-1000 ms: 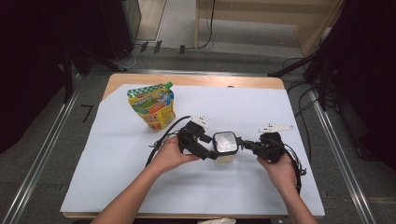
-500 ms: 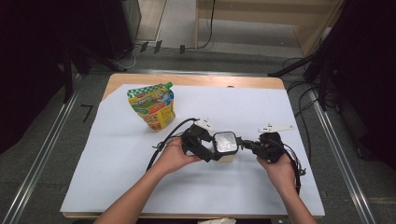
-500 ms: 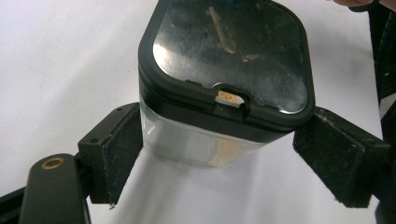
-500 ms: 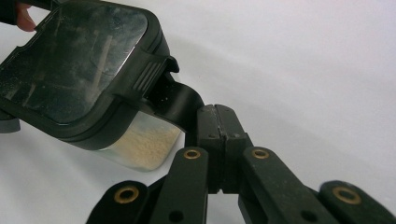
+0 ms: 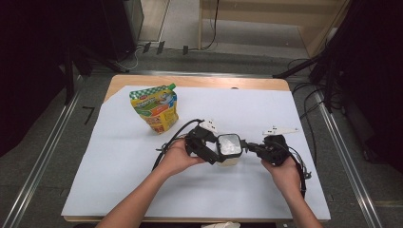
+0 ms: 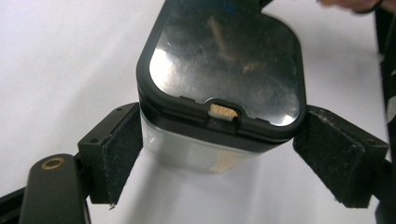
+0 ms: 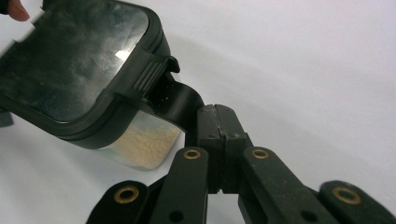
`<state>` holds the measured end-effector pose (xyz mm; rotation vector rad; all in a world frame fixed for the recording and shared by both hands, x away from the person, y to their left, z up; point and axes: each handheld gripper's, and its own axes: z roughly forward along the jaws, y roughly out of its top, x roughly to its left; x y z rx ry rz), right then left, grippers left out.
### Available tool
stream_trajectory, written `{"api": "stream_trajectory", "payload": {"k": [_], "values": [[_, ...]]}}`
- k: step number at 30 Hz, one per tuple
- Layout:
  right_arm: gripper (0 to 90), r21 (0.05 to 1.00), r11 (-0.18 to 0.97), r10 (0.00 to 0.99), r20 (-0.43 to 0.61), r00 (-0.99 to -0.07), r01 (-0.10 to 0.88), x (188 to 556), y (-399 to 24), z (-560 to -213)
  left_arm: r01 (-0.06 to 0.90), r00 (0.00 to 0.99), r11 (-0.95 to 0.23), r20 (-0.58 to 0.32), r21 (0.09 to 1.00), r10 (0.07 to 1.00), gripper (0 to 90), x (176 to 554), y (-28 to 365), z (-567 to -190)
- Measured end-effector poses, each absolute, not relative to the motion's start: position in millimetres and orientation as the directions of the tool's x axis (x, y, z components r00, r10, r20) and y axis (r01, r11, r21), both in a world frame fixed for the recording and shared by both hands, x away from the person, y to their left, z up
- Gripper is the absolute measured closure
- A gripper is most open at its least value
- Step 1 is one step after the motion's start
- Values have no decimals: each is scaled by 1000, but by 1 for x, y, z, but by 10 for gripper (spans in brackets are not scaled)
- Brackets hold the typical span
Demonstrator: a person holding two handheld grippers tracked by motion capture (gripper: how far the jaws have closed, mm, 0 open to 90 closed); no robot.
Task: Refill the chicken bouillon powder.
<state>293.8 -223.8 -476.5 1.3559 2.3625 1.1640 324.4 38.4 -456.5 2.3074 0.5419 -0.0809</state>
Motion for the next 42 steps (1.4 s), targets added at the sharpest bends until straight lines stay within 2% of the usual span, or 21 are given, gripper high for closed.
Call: {"api": "stream_trajectory", "payload": {"k": [18, 24, 25, 26, 27, 28, 29, 42], "values": [[900, 702, 276, 796, 216, -565, 657, 293, -223, -476, 382, 918, -675, -175, 631, 356, 171, 325, 31, -438], [900, 703, 276, 795, 215, -566, 655, 293, -223, -476, 353, 928, -668, -155, 655, 338, 182, 324, 30, -428], [900, 703, 274, 797, 216, -565, 656, 293, -223, -476, 348, 931, -667, -159, 658, 328, 201, 324, 31, -426], [900, 705, 273, 796, 218, -565, 655, 293, -223, -476, 356, 934, -656, -221, 666, 282, 302, 325, 32, -424], [900, 707, 273, 792, 219, -569, 652, 293, -223, -476, 378, 925, -642, -252, 667, 283, 416, 326, 30, -422], [900, 711, 276, 792, 214, -573, 647, 293, -223, -475, 375, 926, -646, -238, 665, 293, 379, 326, 29, -421], [900, 711, 275, 793, 214, -571, 648, 293, -222, -475, 368, 929, -651, -231, 664, 289, 382, 326, 28, -419], [900, 709, 275, 788, 221, -575, 649, 293, -224, -475, 346, 938, -675, -254, 652, 235, 607, 325, 10, -398]]}}
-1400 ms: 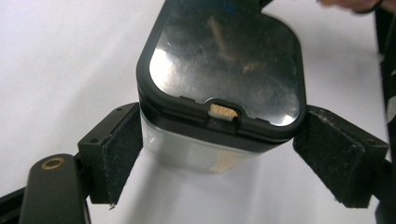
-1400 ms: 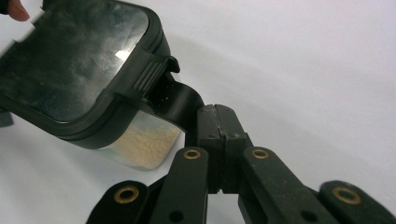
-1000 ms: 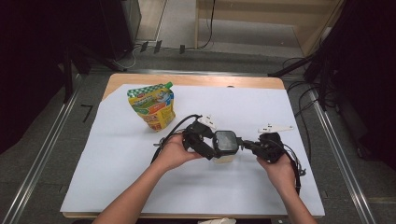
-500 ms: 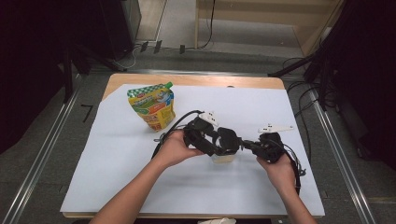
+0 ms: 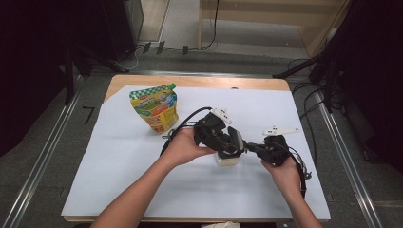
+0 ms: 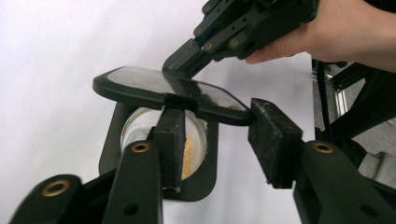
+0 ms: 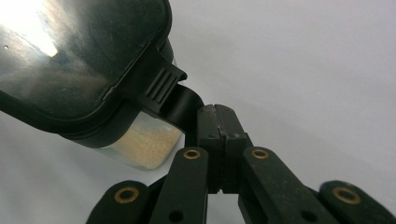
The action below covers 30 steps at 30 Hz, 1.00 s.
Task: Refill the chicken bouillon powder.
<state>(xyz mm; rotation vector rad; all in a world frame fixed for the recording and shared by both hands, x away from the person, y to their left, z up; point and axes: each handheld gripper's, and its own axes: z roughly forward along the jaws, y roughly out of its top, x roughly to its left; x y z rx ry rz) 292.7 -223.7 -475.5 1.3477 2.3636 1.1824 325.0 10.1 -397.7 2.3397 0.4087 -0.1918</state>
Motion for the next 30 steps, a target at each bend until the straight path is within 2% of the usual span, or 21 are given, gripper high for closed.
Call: {"api": "stream_trajectory", "payload": {"k": [11, 23, 30], "values": [[900, 711, 277, 785, 220, -579, 646, 292, -224, -476, 351, 933, -688, -297, 635, 202, 708, 329, -4, -393], [900, 712, 276, 784, 221, -580, 645, 290, -224, -476, 372, 920, -674, -348, 638, 179, 713, 338, -26, -394], [900, 711, 271, 785, 226, -576, 648, 290, -224, -476, 367, 922, -683, -346, 632, 175, 711, 340, -32, -396]]}}
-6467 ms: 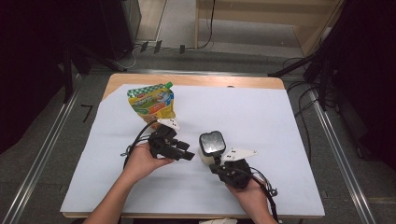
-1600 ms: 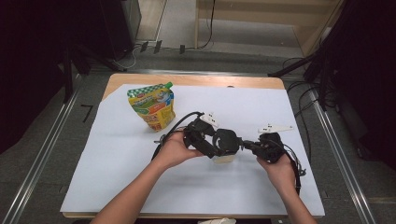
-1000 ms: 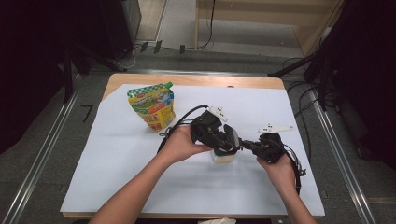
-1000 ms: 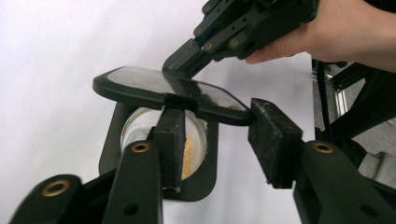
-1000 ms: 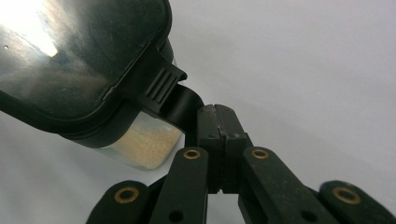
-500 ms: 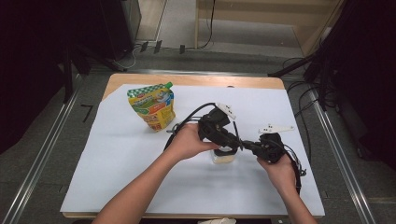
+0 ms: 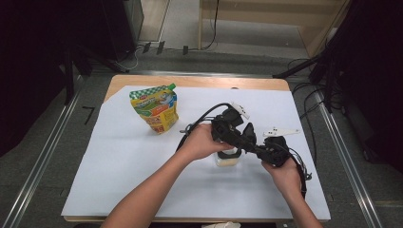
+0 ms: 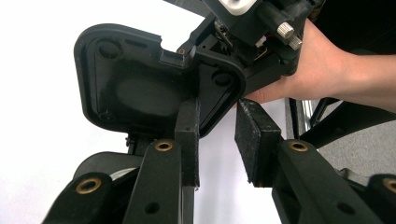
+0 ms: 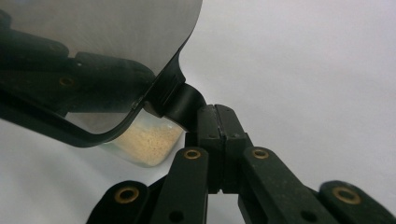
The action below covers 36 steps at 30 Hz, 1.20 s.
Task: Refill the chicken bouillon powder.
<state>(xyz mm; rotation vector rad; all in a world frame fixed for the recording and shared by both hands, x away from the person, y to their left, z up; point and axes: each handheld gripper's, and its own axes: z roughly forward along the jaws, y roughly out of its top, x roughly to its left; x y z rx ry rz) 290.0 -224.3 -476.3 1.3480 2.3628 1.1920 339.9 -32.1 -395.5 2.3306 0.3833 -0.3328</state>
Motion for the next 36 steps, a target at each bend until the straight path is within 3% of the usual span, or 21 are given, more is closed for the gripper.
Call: {"api": "stream_trajectory", "payload": {"k": [12, 20, 30, 36], "values": [[867, 728, 239, 776, 254, -577, 642, 276, -233, -468, 394, 912, -667, -359, 632, 199, 641, 338, -11, -390], [735, 727, 255, 755, 262, -601, 637, 246, -230, -465, 432, 899, -657, -354, 618, 258, 546, 334, 20, -394], [567, 737, 270, 704, 288, -650, 619, 227, -214, -466, 463, 886, -622, -340, 631, 314, 494, 328, 62, -400], [512, 742, 303, 685, 267, -678, 598, 224, -202, -466, 497, 868, -581, -359, 644, 344, 487, 327, 86, -405]]}}
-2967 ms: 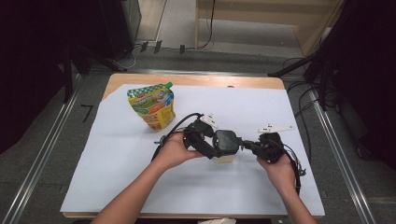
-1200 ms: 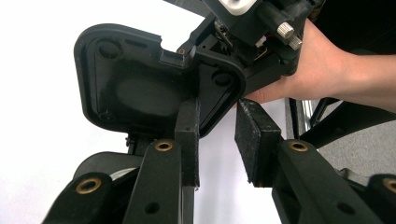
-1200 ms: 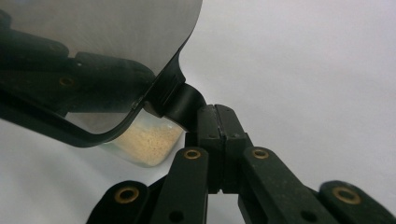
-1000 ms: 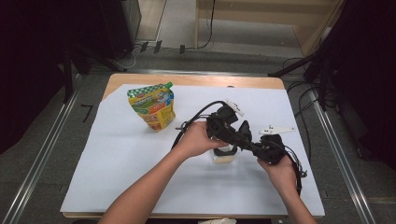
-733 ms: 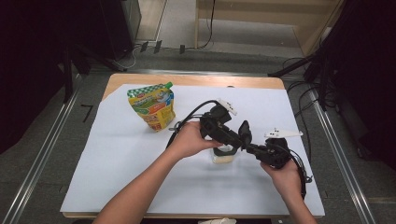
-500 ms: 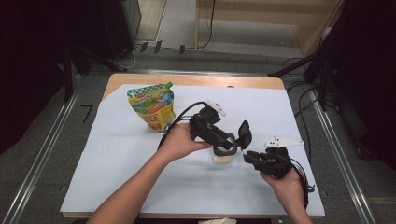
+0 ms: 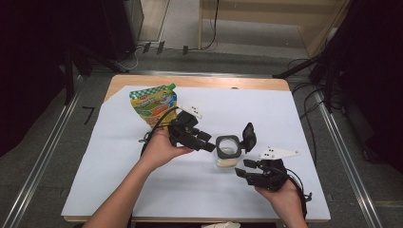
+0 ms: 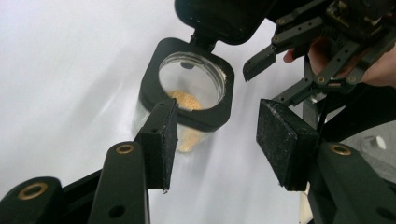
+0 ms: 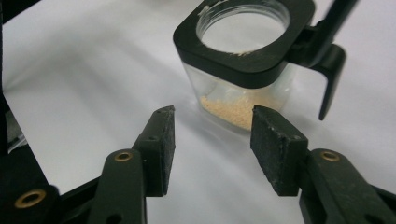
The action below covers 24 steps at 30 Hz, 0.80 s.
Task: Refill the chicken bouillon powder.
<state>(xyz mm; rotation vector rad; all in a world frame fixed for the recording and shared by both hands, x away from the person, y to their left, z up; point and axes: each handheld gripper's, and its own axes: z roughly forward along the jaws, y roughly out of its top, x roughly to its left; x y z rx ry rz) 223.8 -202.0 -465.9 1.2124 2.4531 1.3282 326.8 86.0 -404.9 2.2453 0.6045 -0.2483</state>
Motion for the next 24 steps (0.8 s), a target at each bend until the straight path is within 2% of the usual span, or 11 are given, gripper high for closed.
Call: {"api": "stream_trajectory", "payload": {"k": [13, 24], "values": [[507, 734, 329, 655, 275, -704, 594, 223, -186, -470, 519, 852, -549, -344, 655, 396, 473, 328, 127, -406], [488, 726, 346, 637, 283, -717, 594, 222, -175, -471, 576, 810, -506, -364, 642, 461, 449, 334, 161, -406]]}}
